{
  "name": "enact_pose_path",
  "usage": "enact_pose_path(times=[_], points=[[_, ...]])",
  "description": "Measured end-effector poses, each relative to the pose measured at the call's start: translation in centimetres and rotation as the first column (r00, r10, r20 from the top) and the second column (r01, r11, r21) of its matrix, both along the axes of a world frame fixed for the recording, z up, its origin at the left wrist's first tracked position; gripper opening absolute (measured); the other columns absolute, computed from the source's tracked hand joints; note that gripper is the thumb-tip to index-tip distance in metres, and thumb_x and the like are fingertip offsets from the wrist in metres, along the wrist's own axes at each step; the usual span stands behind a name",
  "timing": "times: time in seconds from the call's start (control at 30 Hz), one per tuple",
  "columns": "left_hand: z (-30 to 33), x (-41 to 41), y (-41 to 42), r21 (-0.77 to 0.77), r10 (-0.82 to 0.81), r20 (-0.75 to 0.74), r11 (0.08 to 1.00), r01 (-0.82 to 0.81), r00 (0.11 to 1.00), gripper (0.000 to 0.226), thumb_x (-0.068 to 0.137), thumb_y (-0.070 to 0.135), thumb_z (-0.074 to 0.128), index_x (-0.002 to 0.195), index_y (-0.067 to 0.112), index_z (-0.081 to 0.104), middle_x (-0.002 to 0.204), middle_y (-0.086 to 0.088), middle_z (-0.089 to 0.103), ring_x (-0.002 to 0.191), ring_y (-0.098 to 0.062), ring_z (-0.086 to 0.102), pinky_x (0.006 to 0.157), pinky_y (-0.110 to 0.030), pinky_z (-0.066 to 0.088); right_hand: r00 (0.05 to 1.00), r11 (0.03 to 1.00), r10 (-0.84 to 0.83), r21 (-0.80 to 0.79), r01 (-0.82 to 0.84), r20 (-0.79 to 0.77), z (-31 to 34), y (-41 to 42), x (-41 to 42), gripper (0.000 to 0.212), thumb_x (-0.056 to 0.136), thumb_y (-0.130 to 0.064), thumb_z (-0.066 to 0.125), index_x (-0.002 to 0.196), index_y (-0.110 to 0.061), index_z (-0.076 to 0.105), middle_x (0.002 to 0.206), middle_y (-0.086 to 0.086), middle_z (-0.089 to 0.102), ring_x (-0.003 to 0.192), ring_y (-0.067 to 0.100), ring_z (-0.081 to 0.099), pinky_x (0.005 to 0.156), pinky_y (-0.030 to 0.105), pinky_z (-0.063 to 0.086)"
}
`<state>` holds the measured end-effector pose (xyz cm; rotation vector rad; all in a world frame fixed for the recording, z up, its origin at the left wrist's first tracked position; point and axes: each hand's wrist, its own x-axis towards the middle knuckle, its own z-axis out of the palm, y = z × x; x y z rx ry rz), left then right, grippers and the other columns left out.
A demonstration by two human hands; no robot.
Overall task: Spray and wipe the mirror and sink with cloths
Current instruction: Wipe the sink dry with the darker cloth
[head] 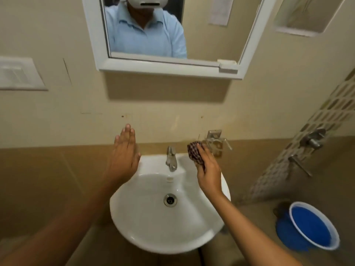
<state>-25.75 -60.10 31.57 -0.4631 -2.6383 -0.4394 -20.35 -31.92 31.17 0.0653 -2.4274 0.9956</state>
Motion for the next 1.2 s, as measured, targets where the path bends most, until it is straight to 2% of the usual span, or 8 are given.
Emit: enact_pose_path(times=[0.2,0.4,0.47,0.63,0.8,0.97,1.1,1.2], points=[[-6.9,0.5,2.5,-0.057,-0.032,0.191,0.997,0.044,0.981,0.074,0.098,0.031,0.045,0.154,0.002,0.009,0.163,-0.017,0.005,0.15,-0.032,0.009,0.12,-0.044,0.014,0.96,0.943,0.026,-0.324,0.069,0.279,-7.9,1.7,0.6,0.042,0.092,-0.035,0.052,0.133,-0.043,0.052,0.113,0.005,0.069,0.101,0.031,0.065,0.085,0.056,0.054],[-11.5,-1.3,3.6,-0.162,0.087,0.355,0.986,-0.031,0.931,0.075,0.099,0.037,0.044,0.153,-0.001,0.008,0.163,-0.016,0.003,0.151,-0.029,0.005,0.121,-0.042,0.007,0.955,0.912,-0.05,-0.377,0.163,0.291,-8.8,5.6,-2.9,0.047,0.094,-0.019,0.058,0.132,-0.046,0.052,0.124,-0.004,0.066,0.104,0.021,0.064,0.097,0.046,0.051],[-12.5,-1.9,3.6,-0.192,0.129,0.384,0.98,-0.058,0.914,0.076,0.097,0.042,0.037,0.153,-0.002,0.01,0.163,-0.017,0.006,0.151,-0.03,0.006,0.121,-0.043,0.007,0.964,0.948,-0.063,-0.286,0.139,0.257,-9.5,6.6,-5.0,0.046,0.095,-0.013,0.057,0.138,-0.029,0.051,0.134,-0.01,0.058,0.121,0.01,0.056,0.105,0.035,0.046],[-14.3,-3.5,3.9,-0.242,0.218,0.442,0.963,-0.119,0.87,0.079,0.098,0.051,0.022,0.153,-0.001,0.002,0.162,-0.016,-0.002,0.151,-0.031,0.002,0.121,-0.044,0.004,0.966,0.996,-0.034,0.092,0.011,0.257,-12.7,5.7,-10.4,0.055,0.089,-0.008,0.06,0.141,-0.016,0.047,0.138,0.01,0.052,0.13,0.028,0.047,0.101,0.045,0.048],[-15.3,-4.5,3.7,-0.239,0.296,0.482,0.95,-0.201,0.825,0.088,0.09,0.063,0.005,0.153,0.003,-0.007,0.162,-0.011,-0.012,0.151,-0.026,-0.009,0.121,-0.041,-0.003,0.911,0.886,0.053,0.402,-0.232,0.409,-14.5,2.1,-12.4,0.052,0.095,-0.051,0.039,0.135,-0.022,0.053,0.138,0.008,0.056,0.128,0.037,0.047,0.102,0.057,0.039],[-16.2,-4.8,3.2,-0.237,0.341,0.51,0.938,-0.252,0.79,0.095,0.085,0.068,-0.001,0.154,0.003,-0.002,0.163,-0.013,-0.008,0.151,-0.026,-0.008,0.121,-0.041,-0.004,0.904,0.773,0.163,0.518,-0.367,0.396,-16.0,2.8,-13.3,0.05,0.091,-0.054,0.037,0.131,-0.027,0.05,0.134,0.005,0.057,0.123,0.036,0.051,0.097,0.059,0.04],[-16.9,-4.8,3.1,-0.253,0.357,0.51,0.932,-0.26,0.782,0.091,0.088,0.064,0.004,0.155,0.002,0.001,0.163,-0.015,-0.006,0.151,-0.028,-0.006,0.12,-0.042,-0.002,0.873,0.67,0.162,0.598,-0.439,0.46,-16.5,4.6,-14.5,0.059,0.092,-0.063,0.033,0.143,-0.035,0.036,0.149,0.002,0.043,0.141,0.035,0.031,0.106,0.077,0.007],[-16.9,-4.8,3.3,-0.254,0.363,0.5,0.929,-0.268,0.786,0.086,0.091,0.06,0.012,0.155,0.002,0.003,0.163,-0.015,-0.005,0.151,-0.029,-0.004,0.12,-0.043,-0.002,0.85,0.675,0.093,0.595,-0.436,0.518,-16.1,5.9,-15.5,0.062,0.094,-0.064,0.027,0.149,-0.038,0.023,0.159,0.001,0.026,0.148,0.031,0.014,0.105,0.075,0.006]])
